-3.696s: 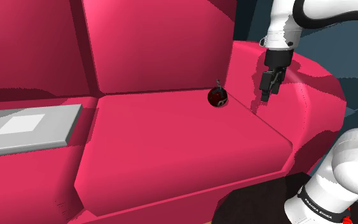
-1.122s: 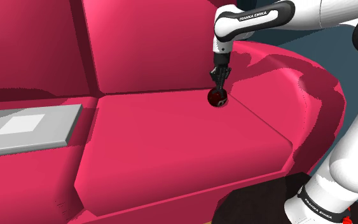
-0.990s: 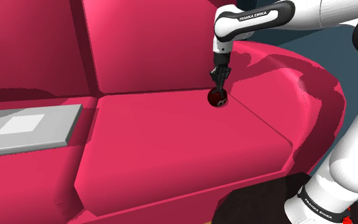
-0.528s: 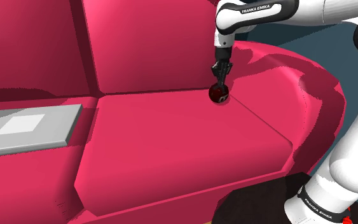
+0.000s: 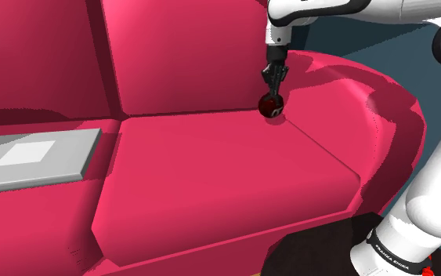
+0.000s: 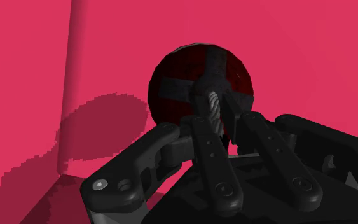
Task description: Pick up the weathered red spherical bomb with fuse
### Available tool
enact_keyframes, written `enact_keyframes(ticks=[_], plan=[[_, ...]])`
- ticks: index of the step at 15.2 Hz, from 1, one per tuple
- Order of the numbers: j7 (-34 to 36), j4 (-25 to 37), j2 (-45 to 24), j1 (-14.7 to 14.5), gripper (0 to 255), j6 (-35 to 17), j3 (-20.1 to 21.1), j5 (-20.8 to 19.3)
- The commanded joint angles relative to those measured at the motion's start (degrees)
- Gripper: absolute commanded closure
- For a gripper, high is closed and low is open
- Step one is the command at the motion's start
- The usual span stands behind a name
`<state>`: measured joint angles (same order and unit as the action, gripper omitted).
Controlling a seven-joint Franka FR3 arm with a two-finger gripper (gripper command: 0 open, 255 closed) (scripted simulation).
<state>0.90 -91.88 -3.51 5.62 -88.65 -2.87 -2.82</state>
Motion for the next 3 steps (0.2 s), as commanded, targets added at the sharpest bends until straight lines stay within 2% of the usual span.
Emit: enact_keyframes(ticks=[1, 3], plan=[[-0.20, 1.94, -0.25, 0.06, 255, 1.66, -0.05, 0.00], [-0.20, 2.07, -0.27, 0.06, 255, 1.78, -0.05, 0.00]])
